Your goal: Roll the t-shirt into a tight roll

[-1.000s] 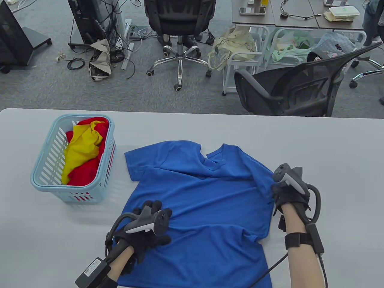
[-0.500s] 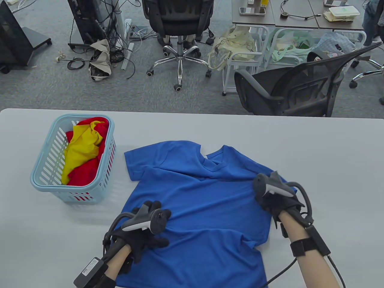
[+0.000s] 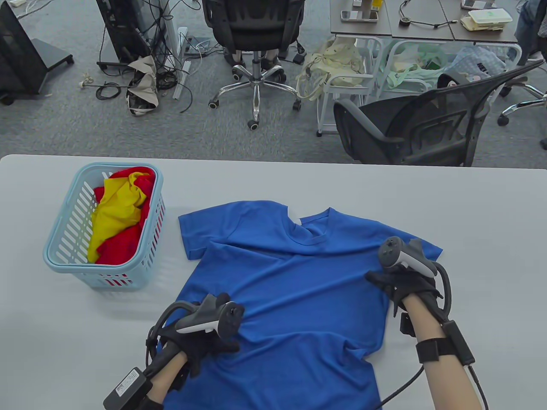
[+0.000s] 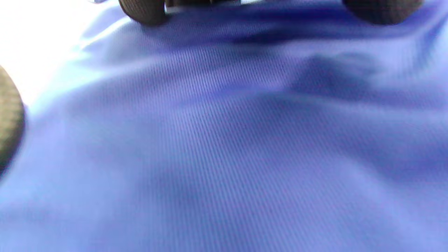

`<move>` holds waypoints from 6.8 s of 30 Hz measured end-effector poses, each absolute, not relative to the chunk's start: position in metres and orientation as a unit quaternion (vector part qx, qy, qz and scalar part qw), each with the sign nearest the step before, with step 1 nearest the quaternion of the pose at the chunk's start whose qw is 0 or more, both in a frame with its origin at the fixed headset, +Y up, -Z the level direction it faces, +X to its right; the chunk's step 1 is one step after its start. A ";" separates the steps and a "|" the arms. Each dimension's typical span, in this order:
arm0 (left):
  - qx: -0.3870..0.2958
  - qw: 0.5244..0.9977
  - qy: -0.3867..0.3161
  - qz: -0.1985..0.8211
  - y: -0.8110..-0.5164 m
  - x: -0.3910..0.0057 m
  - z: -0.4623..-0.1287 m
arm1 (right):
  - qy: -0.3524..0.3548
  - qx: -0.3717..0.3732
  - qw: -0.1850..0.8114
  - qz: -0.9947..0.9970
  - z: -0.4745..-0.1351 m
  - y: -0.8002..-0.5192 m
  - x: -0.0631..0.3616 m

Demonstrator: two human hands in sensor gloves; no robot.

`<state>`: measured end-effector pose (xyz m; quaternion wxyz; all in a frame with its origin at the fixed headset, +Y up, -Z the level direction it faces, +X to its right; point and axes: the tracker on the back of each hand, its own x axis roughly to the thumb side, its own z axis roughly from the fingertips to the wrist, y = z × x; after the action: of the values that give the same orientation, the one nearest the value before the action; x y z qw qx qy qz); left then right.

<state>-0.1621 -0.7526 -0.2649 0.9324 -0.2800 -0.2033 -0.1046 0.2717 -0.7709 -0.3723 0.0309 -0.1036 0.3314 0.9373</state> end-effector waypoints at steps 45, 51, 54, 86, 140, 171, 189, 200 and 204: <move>-0.242 0.949 -0.126 -0.160 -0.743 -0.135 -0.372 | 0.204 -0.102 -0.097 0.969 -0.299 -0.738 0.222; -0.314 0.934 -0.069 -0.154 -0.775 -0.143 -0.394 | 0.289 -0.085 -0.136 0.944 -0.316 -0.763 0.213; -0.327 0.934 -0.045 -0.139 -0.776 -0.139 -0.413 | 0.312 -0.117 -0.059 0.941 -0.351 -0.767 0.239; -0.387 0.920 0.055 0.037 -0.768 -0.194 -0.514 | 0.342 -0.048 0.011 0.938 -0.340 -0.769 0.235; -0.188 0.963 -0.094 -0.167 -0.753 -0.154 -0.495 | 0.274 0.420 -0.069 0.862 -0.226 -0.745 -0.055; -0.057 0.953 -0.008 -0.298 -0.699 -0.178 -0.489 | 0.216 0.464 0.080 0.855 -0.230 -0.699 -0.075; 0.001 0.987 -0.101 -0.123 -0.641 0.001 -0.495 | 0.198 0.366 0.198 0.888 -0.225 -0.646 0.116; -0.026 0.974 -0.194 -0.113 -0.675 0.143 -0.466 | 0.226 0.063 0.146 0.961 -0.213 -0.671 0.282; -0.064 0.961 -0.224 -0.147 -0.687 0.116 -0.443 | 0.234 0.063 0.195 0.950 -0.225 -0.687 0.284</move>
<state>0.1162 -0.6865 -0.4426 0.9614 -0.0642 -0.2238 -0.1468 0.2838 -0.6865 -0.2252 0.1952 0.0627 0.2343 0.9503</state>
